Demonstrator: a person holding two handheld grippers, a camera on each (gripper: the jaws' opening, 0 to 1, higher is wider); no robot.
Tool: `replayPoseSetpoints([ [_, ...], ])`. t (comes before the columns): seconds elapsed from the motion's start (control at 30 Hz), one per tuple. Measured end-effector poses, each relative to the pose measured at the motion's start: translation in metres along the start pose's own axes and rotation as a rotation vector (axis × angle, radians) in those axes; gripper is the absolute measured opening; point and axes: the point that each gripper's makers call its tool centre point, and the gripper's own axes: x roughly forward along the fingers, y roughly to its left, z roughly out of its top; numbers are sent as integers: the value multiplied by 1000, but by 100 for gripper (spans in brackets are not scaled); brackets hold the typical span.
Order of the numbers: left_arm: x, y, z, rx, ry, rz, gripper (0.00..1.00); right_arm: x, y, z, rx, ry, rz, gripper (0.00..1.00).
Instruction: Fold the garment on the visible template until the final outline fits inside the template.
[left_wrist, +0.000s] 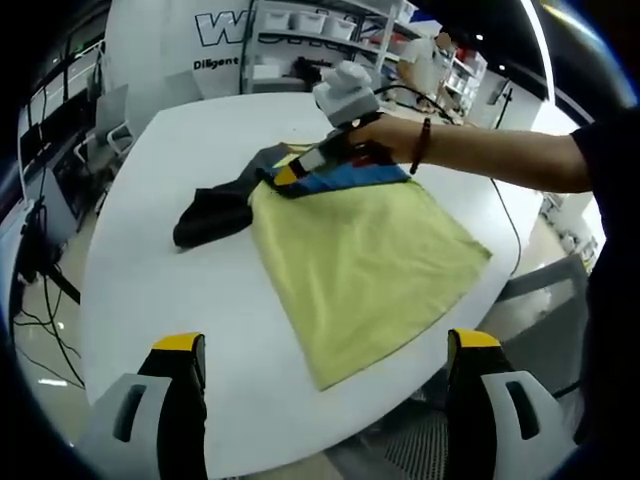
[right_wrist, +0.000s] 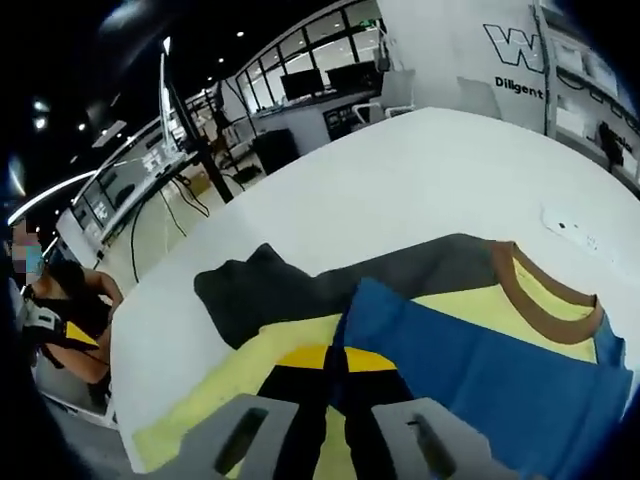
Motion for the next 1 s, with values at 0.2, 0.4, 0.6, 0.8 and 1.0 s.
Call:
replayPoseSetpoints([
  [0.2, -3, 1, 2, 3, -9, 7, 99, 0, 2, -6, 9, 16, 2, 0],
  [0.4, -5, 2, 5, 0, -22, 17, 99, -16, -8, 3, 27, -43, -26, 32],
  [0.6, -5, 0, 11, -2, -40, 19, 99, -29, -15, 4, 25, -64, -54, 61],
  [0.8, -4, 0, 17, -2, -56, 25, 99, -43, -18, 3, 41, -86, -60, 86],
  [1.0, -5, 1, 20, -1, -64, 32, 99, -56, -29, 0, 72, -100, -92, 97],
])
